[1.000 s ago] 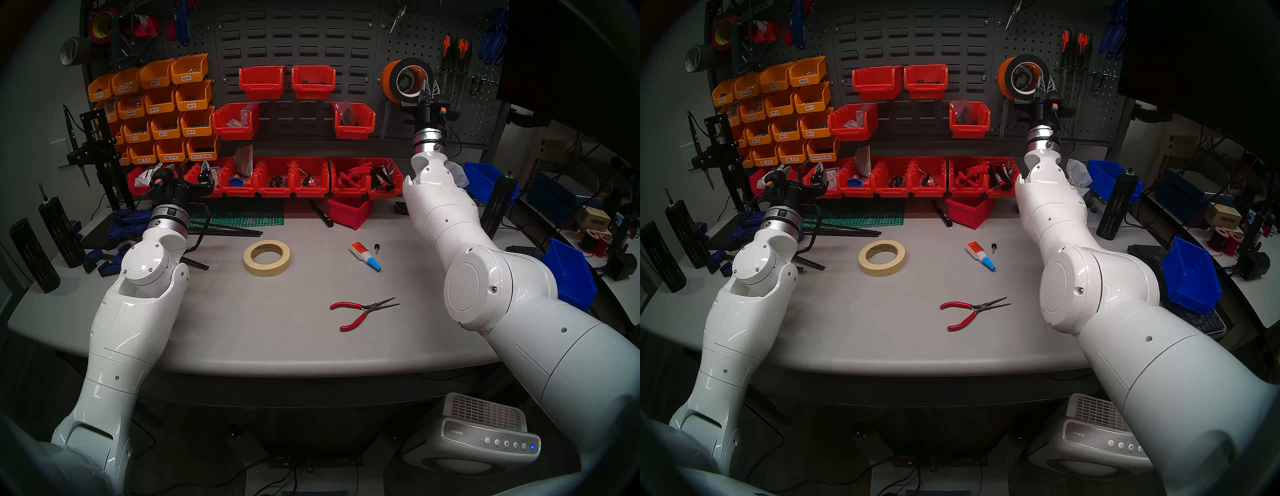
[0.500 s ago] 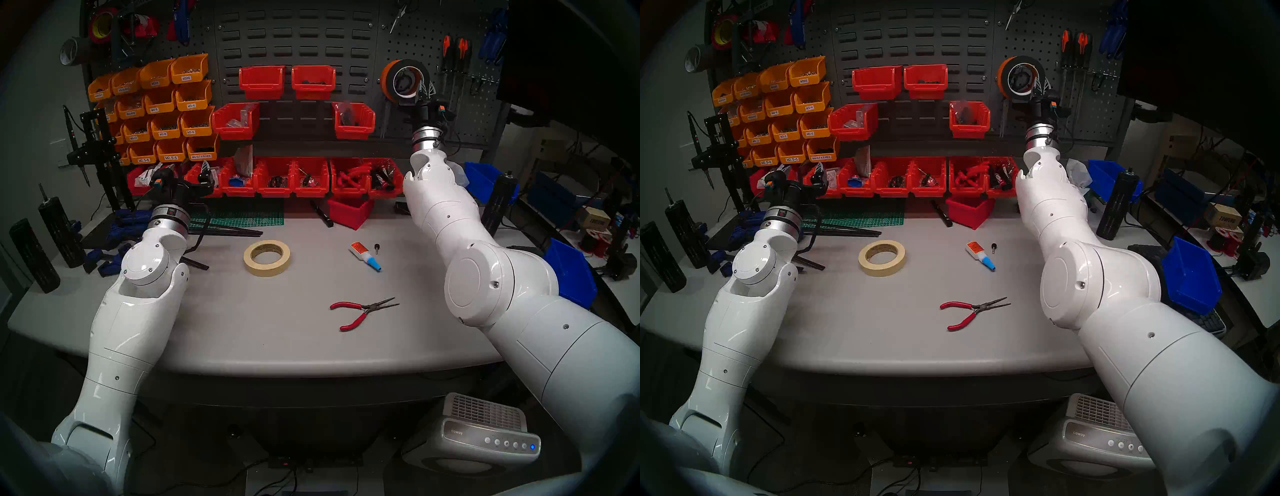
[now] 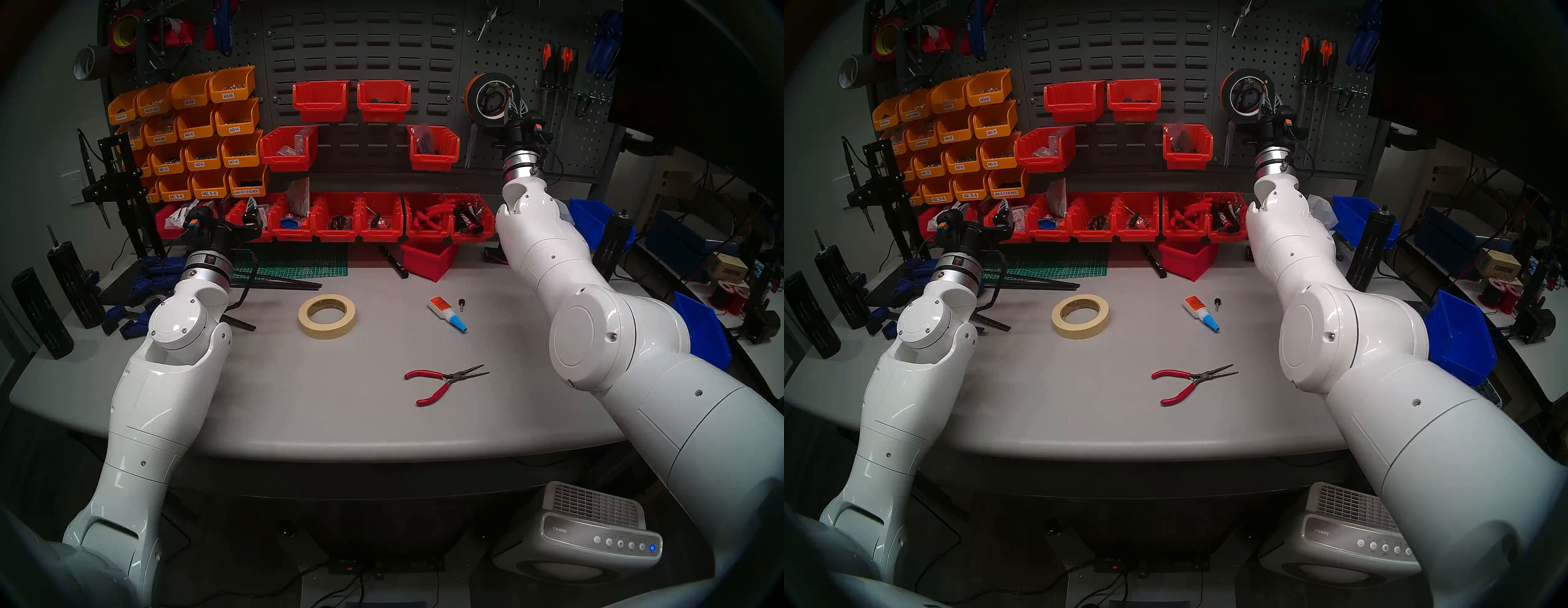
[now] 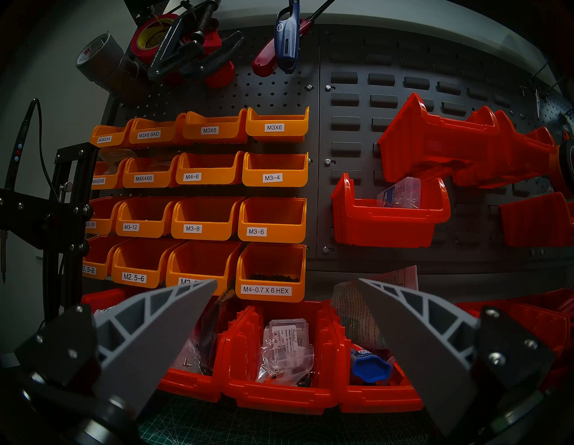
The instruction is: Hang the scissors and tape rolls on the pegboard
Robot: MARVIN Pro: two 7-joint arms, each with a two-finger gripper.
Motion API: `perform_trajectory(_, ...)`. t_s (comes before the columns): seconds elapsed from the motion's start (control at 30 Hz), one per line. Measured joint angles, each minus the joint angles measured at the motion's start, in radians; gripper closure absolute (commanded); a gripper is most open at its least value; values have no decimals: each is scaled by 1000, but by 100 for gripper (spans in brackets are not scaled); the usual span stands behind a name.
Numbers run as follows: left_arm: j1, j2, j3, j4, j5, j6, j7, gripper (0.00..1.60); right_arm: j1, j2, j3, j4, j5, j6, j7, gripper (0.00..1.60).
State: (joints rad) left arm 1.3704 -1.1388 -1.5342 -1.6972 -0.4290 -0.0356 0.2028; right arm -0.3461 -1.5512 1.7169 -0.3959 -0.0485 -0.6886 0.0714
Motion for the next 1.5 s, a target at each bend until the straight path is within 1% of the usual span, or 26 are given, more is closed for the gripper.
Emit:
perform_trajectory(0.53,0,0,0,0,0,0,0,0,41,16,-18,64,-21,-1,-13,160)
perform_trajectory(0.57,0,0,0,0,0,0,0,0,42,17,-19,67,-23,-2,-13,134)
perform_trajectory(0.6,0,0,0,0,0,0,0,0,44,18,-21,70,-25,-3,-14,82)
perform_trajectory(0.63,0,0,0,0,0,0,0,0,46,20,-23,74,-27,-4,-14,0)
perform_trajectory(1.0,0,0,0,0,0,0,0,0,52,31,-45,104,-48,-30,-4,0)
perform_trajectory(1.5,0,0,0,0,0,0,0,0,51,35,-47,115,-51,-74,9,0)
